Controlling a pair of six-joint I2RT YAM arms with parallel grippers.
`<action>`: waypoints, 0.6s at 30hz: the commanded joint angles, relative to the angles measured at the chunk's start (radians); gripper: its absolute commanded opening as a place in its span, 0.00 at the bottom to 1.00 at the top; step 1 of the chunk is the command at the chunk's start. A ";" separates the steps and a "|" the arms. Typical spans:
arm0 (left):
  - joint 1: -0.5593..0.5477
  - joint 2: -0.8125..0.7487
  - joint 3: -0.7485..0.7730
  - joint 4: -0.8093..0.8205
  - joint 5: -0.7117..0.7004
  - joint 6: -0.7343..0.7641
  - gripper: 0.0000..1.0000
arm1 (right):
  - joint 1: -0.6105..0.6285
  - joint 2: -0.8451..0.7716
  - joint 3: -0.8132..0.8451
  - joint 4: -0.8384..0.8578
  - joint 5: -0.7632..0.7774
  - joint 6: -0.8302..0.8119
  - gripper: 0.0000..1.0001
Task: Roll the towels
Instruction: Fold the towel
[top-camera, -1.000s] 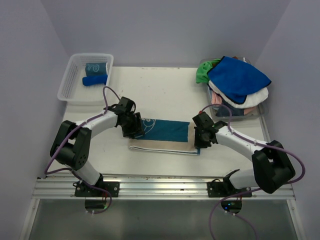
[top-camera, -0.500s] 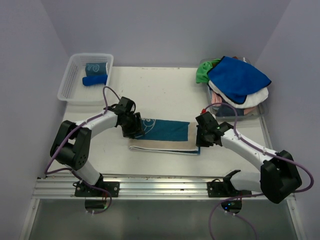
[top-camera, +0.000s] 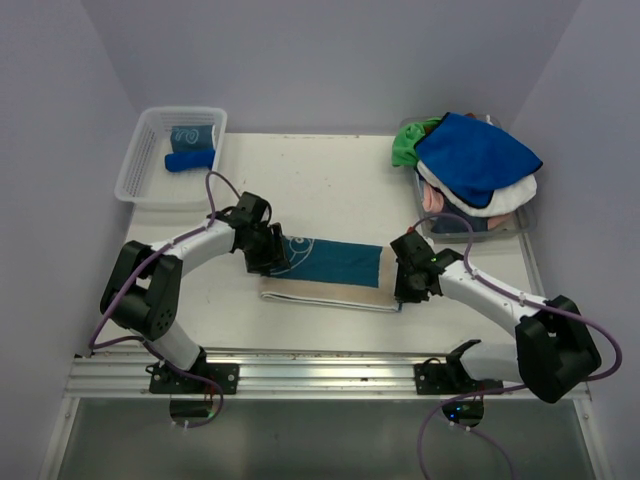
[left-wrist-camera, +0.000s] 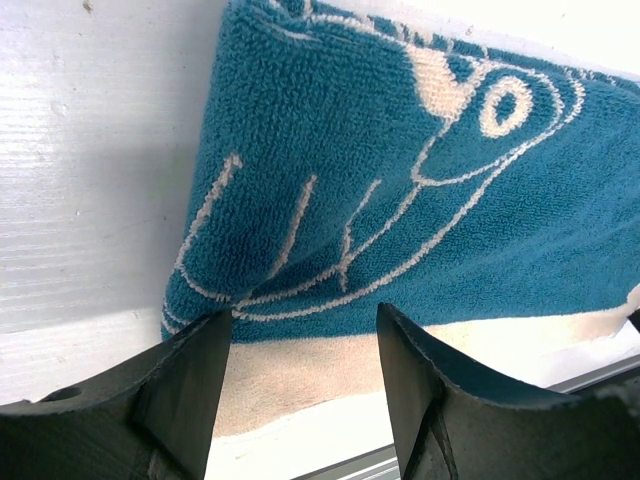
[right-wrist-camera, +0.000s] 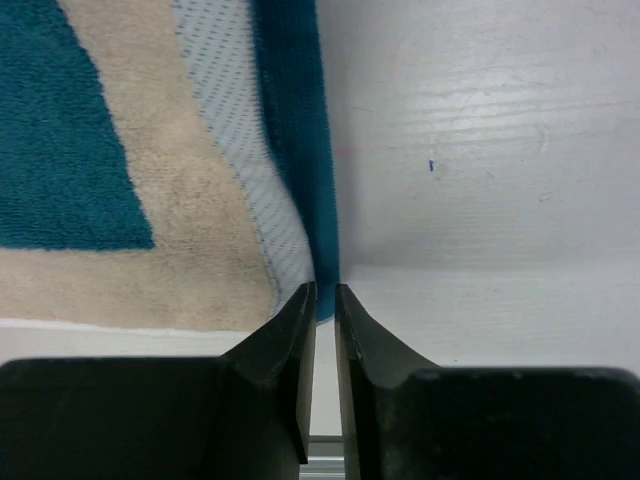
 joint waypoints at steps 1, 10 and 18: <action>0.011 -0.005 0.049 0.000 -0.011 0.030 0.64 | -0.002 -0.011 0.017 -0.077 0.077 -0.006 0.20; 0.011 0.011 0.165 -0.002 0.009 0.035 0.64 | -0.051 0.057 0.270 -0.067 0.151 -0.118 0.16; 0.025 0.184 0.259 0.040 -0.007 0.041 0.64 | -0.145 0.385 0.424 0.099 0.006 -0.182 0.08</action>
